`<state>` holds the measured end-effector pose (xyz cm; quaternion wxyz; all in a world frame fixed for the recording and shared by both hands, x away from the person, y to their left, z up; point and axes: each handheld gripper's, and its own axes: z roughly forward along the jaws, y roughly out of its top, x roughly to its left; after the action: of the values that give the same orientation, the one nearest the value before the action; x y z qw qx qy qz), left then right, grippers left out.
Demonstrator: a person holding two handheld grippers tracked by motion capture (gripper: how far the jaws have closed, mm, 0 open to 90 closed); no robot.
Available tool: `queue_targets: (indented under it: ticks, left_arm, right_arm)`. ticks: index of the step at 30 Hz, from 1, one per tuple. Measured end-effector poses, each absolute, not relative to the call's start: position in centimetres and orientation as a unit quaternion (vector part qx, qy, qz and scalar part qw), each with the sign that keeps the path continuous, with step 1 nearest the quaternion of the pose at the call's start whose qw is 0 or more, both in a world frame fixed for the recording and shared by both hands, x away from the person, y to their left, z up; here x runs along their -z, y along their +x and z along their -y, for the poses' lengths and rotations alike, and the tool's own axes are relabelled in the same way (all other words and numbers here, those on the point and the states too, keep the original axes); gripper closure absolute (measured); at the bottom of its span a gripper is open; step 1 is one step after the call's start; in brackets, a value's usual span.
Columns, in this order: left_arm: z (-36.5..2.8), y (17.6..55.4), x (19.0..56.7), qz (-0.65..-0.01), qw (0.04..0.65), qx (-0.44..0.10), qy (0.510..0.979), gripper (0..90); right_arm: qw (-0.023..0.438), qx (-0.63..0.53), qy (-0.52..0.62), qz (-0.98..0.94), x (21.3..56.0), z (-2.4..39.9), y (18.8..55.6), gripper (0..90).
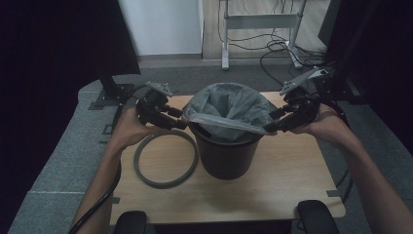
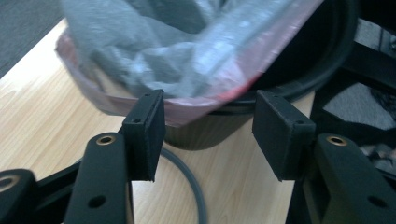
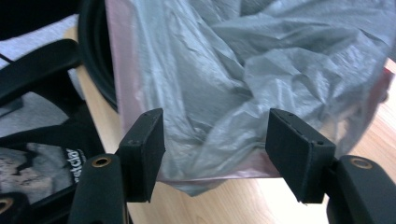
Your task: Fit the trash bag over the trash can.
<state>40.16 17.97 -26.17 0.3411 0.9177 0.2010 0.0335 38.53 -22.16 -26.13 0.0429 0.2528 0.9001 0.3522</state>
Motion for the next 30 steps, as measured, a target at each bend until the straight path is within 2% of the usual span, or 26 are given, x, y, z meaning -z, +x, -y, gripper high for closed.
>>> queue_targets:
  ticks: [2,11,12,13,14,15,16,17,18,19,20,21,24,25,30]
  left_arm:
    - [-17.5,39.8,25.8,-0.191,0.335,-0.045,0.922,41.0]
    - [-15.0,39.8,25.7,-0.171,0.309,-0.066,0.933,38.6]
    - [-15.0,39.8,25.7,-0.171,0.309,-0.066,0.933,38.6]
    - [-14.5,39.8,25.9,-0.169,0.299,-0.076,0.936,38.6]
    - [-14.5,39.8,25.9,-0.169,0.299,-0.076,0.936,38.7]
    - [-14.1,39.9,26.1,-0.172,0.297,-0.083,0.936,38.2]
    - [-14.1,39.9,26.1,-0.172,0.297,-0.083,0.936,39.7]
    - [-13.9,40.0,26.0,-0.175,0.294,-0.092,0.935,42.0]
    - [-13.9,40.0,26.0,-0.175,0.294,-0.092,0.935,45.0]
    - [-13.7,40.0,26.0,-0.177,0.287,-0.101,0.936,45.0]
    - [-13.6,40.0,26.0,-0.178,0.281,-0.108,0.937,50.1]
    - [-13.3,40.0,26.1,-0.178,0.273,-0.114,0.939,60.1]
    - [-13.3,39.9,26.2,-0.179,0.27,-0.116,0.939,83.1]
    - [-13.5,39.7,26.1,-0.172,0.276,-0.109,0.939,86.6]
    - [-14.8,39.2,26.0,-0.158,0.302,-0.071,0.938,88.8]
  right_arm:
    - [0.026,-0.373,0.248,-0.894,25.7,22.3,38.4,36.9]
    - [0.009,-0.373,0.208,-0.904,25.0,21.7,37.0,35.9]
    - [0.013,-0.367,0.203,-0.907,25.0,21.6,36.8,37.4]
    - [0.019,-0.36,0.199,-0.911,25.2,21.5,36.7,42.7]
    - [0.019,-0.36,0.199,-0.911,25.2,21.5,36.7,42.7]
    - [0.035,-0.344,0.197,-0.917,25.5,21.3,36.5,53.6]
    - [0.035,-0.344,0.197,-0.917,25.5,21.3,36.5,53.6]
    - [0.057,-0.333,0.197,-0.921,25.8,21.0,36.4,67.6]
    - [0.057,-0.333,0.197,-0.921,25.8,21.0,36.4,67.6]
    - [0.06,-0.332,0.197,-0.92,25.9,20.9,36.4,73.4]
    - [0.063,-0.335,0.196,-0.919,25.9,20.8,36.4,79.5]
    - [0.067,-0.341,0.197,-0.917,25.9,20.7,36.4,85.5]
    - [0.065,-0.343,0.2,-0.915,25.9,20.6,36.3,87.4]
    - [0.056,-0.344,0.197,-0.916,26.1,20.3,36.2,87.8]
    - [0.047,-0.335,0.185,-0.923,26.8,19.8,35.7,88.0]
